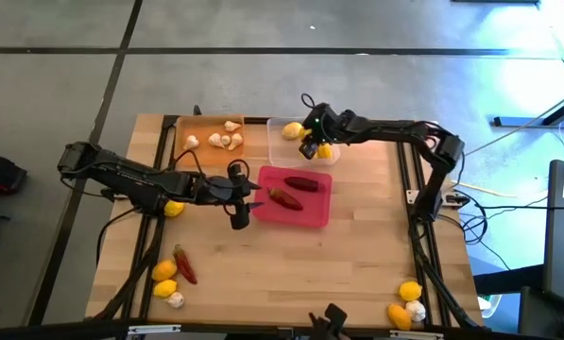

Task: Sort produce into baskets
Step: Put the yellow lemon in the transparent bin

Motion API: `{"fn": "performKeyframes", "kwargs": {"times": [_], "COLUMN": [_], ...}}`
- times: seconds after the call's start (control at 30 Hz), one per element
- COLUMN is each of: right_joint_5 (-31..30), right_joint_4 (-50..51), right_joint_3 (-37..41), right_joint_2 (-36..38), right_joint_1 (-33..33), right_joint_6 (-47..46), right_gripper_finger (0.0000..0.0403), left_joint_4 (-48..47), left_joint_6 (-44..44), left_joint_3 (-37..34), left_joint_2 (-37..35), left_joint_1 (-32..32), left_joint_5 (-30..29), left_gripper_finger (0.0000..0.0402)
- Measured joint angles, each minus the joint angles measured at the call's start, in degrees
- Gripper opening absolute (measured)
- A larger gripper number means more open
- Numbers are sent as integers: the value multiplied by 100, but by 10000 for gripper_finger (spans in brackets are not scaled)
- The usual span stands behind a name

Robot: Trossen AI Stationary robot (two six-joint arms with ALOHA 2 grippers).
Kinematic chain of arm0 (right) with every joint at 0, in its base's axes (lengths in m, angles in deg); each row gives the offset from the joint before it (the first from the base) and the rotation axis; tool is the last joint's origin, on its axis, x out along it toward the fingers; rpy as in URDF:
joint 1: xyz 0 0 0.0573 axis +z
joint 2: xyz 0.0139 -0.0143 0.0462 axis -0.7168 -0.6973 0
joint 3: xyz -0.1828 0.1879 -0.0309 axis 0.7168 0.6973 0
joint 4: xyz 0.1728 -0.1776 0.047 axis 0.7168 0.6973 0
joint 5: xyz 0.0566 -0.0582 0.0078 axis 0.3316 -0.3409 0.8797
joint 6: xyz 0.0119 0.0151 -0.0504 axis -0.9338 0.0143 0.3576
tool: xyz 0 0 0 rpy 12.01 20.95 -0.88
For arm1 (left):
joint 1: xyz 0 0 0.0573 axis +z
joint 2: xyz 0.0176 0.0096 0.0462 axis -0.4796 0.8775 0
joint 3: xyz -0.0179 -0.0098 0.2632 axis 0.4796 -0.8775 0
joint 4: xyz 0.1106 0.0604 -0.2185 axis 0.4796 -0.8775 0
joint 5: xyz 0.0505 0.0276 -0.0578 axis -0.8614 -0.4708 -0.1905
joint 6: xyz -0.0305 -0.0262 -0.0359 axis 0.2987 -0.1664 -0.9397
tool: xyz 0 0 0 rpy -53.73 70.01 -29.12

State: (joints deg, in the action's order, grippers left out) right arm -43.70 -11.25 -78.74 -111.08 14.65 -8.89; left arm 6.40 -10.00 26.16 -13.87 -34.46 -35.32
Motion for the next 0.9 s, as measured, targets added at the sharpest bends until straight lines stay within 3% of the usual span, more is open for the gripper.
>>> {"fn": "performKeyframes", "kwargs": {"times": [0.53, 0.9], "right_joint_5": [-1, -50], "right_joint_4": [-197, -178], "right_joint_3": [0, 0], "right_joint_2": [-464, -463], "right_joint_1": [-117, -115], "right_joint_6": [-31, -39], "right_gripper_finger": [168, 256], "left_joint_4": [-11, -27], "left_joint_6": [7, 7], "left_joint_3": [0, 0], "left_joint_2": [0, 0], "left_joint_1": [2, 2], "left_joint_5": [0, 0], "left_gripper_finger": [227, 227]}}
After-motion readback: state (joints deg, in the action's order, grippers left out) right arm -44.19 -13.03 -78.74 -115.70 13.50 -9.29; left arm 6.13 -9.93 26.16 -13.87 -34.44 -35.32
